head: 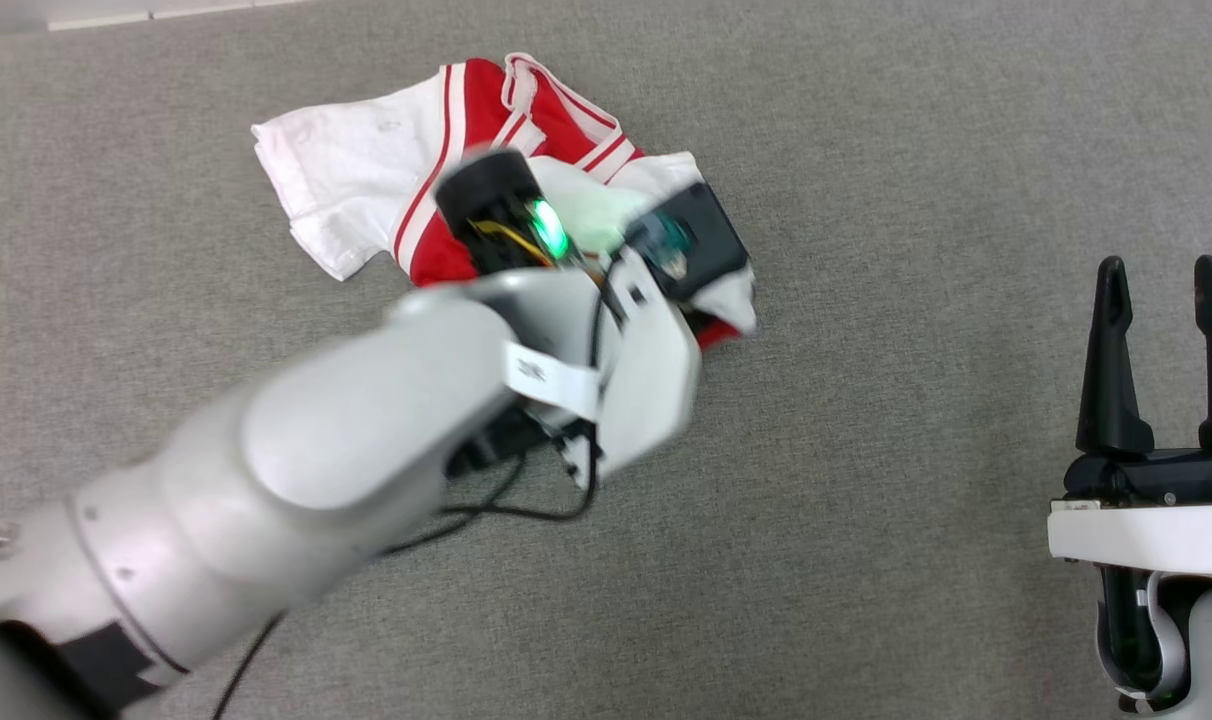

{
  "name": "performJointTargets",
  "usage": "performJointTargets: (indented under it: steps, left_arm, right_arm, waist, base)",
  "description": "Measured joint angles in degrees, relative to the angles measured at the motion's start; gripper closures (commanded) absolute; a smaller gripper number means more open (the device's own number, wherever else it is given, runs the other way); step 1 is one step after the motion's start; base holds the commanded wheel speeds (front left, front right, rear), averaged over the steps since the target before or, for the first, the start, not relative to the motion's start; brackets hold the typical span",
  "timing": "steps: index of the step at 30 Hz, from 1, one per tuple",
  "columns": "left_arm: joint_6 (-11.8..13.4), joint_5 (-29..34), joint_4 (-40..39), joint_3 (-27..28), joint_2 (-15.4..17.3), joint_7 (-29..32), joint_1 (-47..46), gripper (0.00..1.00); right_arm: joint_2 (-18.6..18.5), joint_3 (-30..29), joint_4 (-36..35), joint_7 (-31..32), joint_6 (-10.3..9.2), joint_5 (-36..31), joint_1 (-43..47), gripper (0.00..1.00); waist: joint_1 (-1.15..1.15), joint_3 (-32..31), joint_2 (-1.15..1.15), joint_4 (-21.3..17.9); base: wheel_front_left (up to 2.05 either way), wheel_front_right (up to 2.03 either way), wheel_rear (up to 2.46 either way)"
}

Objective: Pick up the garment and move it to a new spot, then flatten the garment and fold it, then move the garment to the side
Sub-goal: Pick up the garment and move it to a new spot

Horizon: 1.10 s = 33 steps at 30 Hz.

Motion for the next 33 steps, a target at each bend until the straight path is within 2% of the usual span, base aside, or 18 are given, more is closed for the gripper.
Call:
performJointTargets:
  steps: [6,8,12,14,20,23,27,33]
  left_arm:
    - [0.0,0.5,4.1,-3.2,-7.3,-2.2,6.6,1.00]
    - [0.0,2.0,4.0,-3.2,-9.2,-0.5,10.1,1.00]
    - [0.0,4.7,3.4,-3.3,-11.3,1.4,14.9,1.00]
    - [0.0,5.1,4.4,-3.3,-12.0,-2.7,15.8,0.00]
    - [0.0,5.8,7.8,-2.1,-12.9,-16.3,12.9,0.00]
    - [1.2,6.7,8.1,-0.6,-13.4,-20.9,12.9,0.00]
    - [4.8,7.8,7.8,1.4,-13.0,-25.9,14.1,0.00]
    - [13.7,10.3,7.3,6.3,-10.3,-34.9,17.7,0.00]
  right_arm:
    - [0.0,-0.4,0.2,0.0,0.00,0.1,-0.3,0.00]
    - [0.0,-0.4,0.4,0.0,0.00,0.1,-0.4,0.00]
    - [0.0,-0.3,0.9,0.0,0.00,-0.2,-0.5,0.00]
    - [0.0,-0.2,1.4,0.0,0.00,-0.8,-0.5,0.00]
    - [0.0,-0.7,2.0,0.0,0.00,-1.8,1.6,0.00]
    - [0.0,-1.0,2.1,0.0,0.00,-2.3,2.9,0.00]
    - [0.0,-1.0,2.2,0.0,0.00,-2.8,4.5,0.00]
    - [0.0,-1.1,2.1,0.0,0.00,-3.2,6.1,0.00]
  waist:
    - [0.00,1.2,0.00,-0.2]
    - [0.00,1.5,0.00,0.0]
    - [0.00,1.5,0.00,0.7]
    - [0.00,0.5,0.00,1.6]
    - [0.00,-3.2,0.00,3.1]
    - [0.00,-5.5,0.00,4.0]
    - [0.00,-8.5,0.00,5.3]
    - [0.00,-11.7,0.00,7.4]
  base:
    - [0.00,0.00,0.00]
    - [0.00,0.00,0.00]
    - [0.00,0.00,0.00]
    - [0.00,0.00,0.00]
    - [0.00,0.00,0.00]
    - [0.00,0.00,0.00]
    - [0.00,0.00,0.00]
    - [0.00,0.00,0.00]
